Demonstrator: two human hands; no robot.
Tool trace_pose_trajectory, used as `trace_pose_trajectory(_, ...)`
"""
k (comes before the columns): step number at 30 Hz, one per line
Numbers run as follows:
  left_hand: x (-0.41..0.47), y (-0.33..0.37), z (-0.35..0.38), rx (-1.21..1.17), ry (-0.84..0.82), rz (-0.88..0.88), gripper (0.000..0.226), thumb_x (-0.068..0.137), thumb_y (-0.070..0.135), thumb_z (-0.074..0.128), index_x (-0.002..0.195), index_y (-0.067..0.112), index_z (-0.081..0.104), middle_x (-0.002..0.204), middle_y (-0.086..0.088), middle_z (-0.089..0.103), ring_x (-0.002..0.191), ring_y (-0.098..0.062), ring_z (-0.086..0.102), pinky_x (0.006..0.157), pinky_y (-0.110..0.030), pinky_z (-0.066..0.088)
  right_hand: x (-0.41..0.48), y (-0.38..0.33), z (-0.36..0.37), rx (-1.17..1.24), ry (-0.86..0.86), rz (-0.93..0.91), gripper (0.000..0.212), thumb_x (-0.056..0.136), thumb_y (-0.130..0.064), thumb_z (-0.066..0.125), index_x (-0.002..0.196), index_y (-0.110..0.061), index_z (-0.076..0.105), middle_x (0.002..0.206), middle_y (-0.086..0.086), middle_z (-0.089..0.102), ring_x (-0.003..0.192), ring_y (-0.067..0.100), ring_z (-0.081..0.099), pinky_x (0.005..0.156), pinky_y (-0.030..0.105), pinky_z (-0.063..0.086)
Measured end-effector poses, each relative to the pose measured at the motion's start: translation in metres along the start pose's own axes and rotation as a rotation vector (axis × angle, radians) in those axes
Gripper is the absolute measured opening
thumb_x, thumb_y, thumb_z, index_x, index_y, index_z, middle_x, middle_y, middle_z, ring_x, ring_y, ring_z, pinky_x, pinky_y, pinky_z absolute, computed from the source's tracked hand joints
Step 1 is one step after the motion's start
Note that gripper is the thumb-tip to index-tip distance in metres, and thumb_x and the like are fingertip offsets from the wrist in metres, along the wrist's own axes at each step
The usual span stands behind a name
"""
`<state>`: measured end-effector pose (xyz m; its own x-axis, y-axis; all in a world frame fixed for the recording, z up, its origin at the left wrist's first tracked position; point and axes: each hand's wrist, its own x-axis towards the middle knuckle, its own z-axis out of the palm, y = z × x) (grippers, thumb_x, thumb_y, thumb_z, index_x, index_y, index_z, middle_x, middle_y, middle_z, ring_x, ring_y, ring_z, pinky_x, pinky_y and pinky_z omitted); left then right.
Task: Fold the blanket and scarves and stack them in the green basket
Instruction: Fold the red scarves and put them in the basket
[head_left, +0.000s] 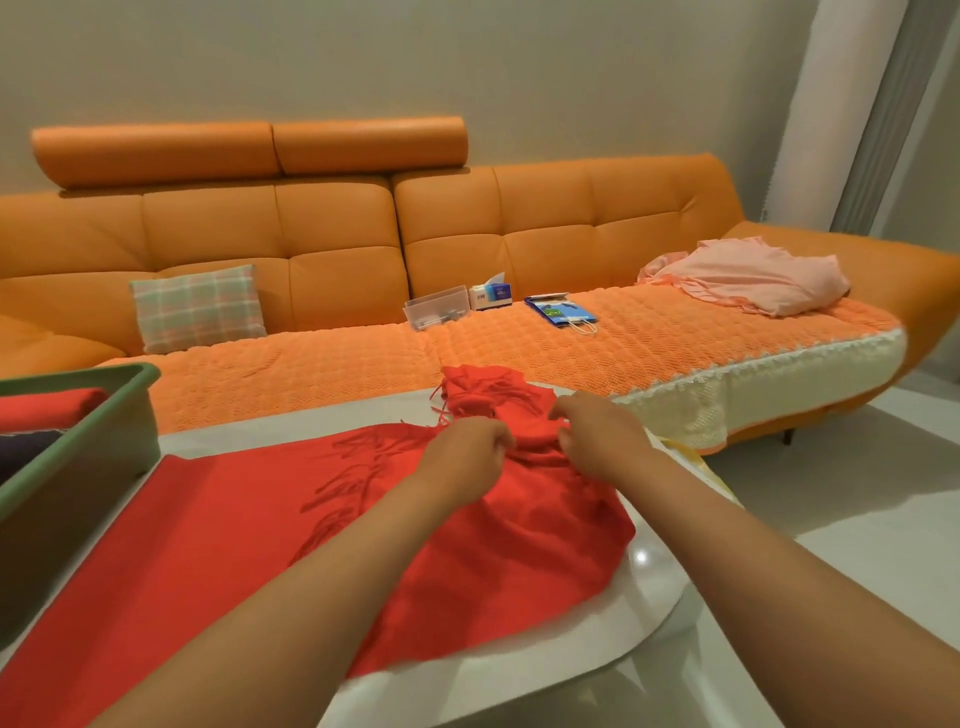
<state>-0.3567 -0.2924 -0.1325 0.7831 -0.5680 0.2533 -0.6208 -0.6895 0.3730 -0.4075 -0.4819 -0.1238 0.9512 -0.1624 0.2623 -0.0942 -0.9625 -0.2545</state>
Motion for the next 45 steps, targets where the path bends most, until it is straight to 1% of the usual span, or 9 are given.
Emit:
trace_pose_trajectory(4,0.040,-0.026,0.010,0.100,-0.077,-0.025,0.030,0.091,0.015,0.048,0.103,0.029,0.072,0.115,0.003,0.068,0.108,-0.023,0.062,0.090,-0.040,0.051,0.041,-0.002,0.028,-0.103,-0.099,0.042,0.058,0.095,-0.043,0.056,0.148,-0.030,0.038,0.139,0.006,0.050,0.128,0.030,0.049,0.098,0.045,0.047)
trace_pose_trajectory(7,0.059,-0.043,0.020,0.163,-0.148,-0.011,0.030,0.094,0.018,0.046,0.108,0.026,0.071,0.119,-0.001,0.067,0.111,-0.026,0.061,0.091,-0.039,0.050,0.062,0.003,0.044,-0.186,-0.118,0.114,0.033,0.095,-0.039,0.057,0.125,-0.025,0.062,0.124,0.006,0.064,0.114,0.030,0.060,0.086,0.037,0.049)
trace_pose_trajectory(13,0.091,-0.069,0.028,0.168,-0.124,-0.061,0.021,0.095,0.027,0.048,0.101,0.030,0.069,0.112,0.003,0.069,0.105,-0.024,0.062,0.086,-0.037,0.050,0.087,0.021,0.025,0.467,0.520,0.468,0.023,0.101,-0.021,0.049,0.105,-0.010,0.068,0.103,0.012,0.069,0.091,0.030,0.061,0.069,0.030,0.036)
trace_pose_trajectory(16,0.101,-0.071,0.026,0.211,-0.177,-0.021,0.019,0.091,0.034,0.058,0.103,0.032,0.072,0.109,0.008,0.070,0.104,-0.019,0.062,0.085,-0.036,0.051,0.085,0.034,0.023,0.384,0.534,0.553,0.019,0.101,-0.017,0.045,0.110,-0.010,0.061,0.111,0.012,0.063,0.092,0.029,0.056,0.072,0.033,0.037)
trace_pose_trajectory(22,0.100,-0.072,0.032,0.137,-0.105,0.153,0.024,0.087,0.051,0.060,0.083,0.028,0.067,0.088,0.012,0.063,0.086,-0.010,0.059,0.073,-0.033,0.049,0.073,0.027,0.046,-0.068,0.593,-0.180,0.041,0.065,0.005,0.060,0.101,-0.013,0.068,0.109,0.014,0.058,0.099,0.035,0.053,0.081,0.042,0.042)
trace_pose_trajectory(28,0.095,-0.076,0.028,0.125,-0.115,0.237,0.005,0.084,0.029,0.069,0.084,0.033,0.073,0.099,0.013,0.055,0.095,-0.010,0.058,0.077,-0.034,0.050,0.075,-0.002,0.043,-0.070,-0.182,-0.313,0.025,0.081,-0.024,0.056,0.094,-0.032,0.076,0.104,-0.007,0.072,0.104,0.019,0.063,0.086,0.033,0.052)
trace_pose_trajectory(37,0.099,-0.076,0.020,0.156,-0.217,0.146,0.016,0.087,0.046,0.065,0.091,0.032,0.071,0.093,0.016,0.063,0.090,-0.008,0.059,0.078,-0.031,0.049,0.083,0.029,0.041,-0.012,-0.053,-0.096,0.008,0.087,-0.032,0.065,0.085,-0.028,0.072,0.097,-0.006,0.067,0.092,0.020,0.064,0.071,0.030,0.046)
trace_pose_trajectory(41,0.107,-0.077,0.021,0.194,0.058,0.069,0.013,0.092,0.031,0.059,0.102,0.026,0.066,0.108,0.003,0.065,0.104,-0.023,0.059,0.078,-0.034,0.046,0.096,0.021,0.044,0.082,0.364,0.113,0.015,0.094,-0.030,0.060,0.093,-0.019,0.070,0.095,0.003,0.070,0.089,0.028,0.064,0.065,0.031,0.042)
trace_pose_trajectory(45,0.106,-0.077,0.026,0.144,0.324,0.072,0.035,0.085,0.010,0.067,0.119,0.017,0.061,0.119,-0.007,0.053,0.111,-0.028,0.048,0.089,-0.041,0.045,0.101,0.011,0.061,-0.063,0.248,0.170,0.016,0.095,-0.017,0.049,0.099,-0.013,0.065,0.099,0.012,0.069,0.092,0.036,0.065,0.067,0.035,0.044)
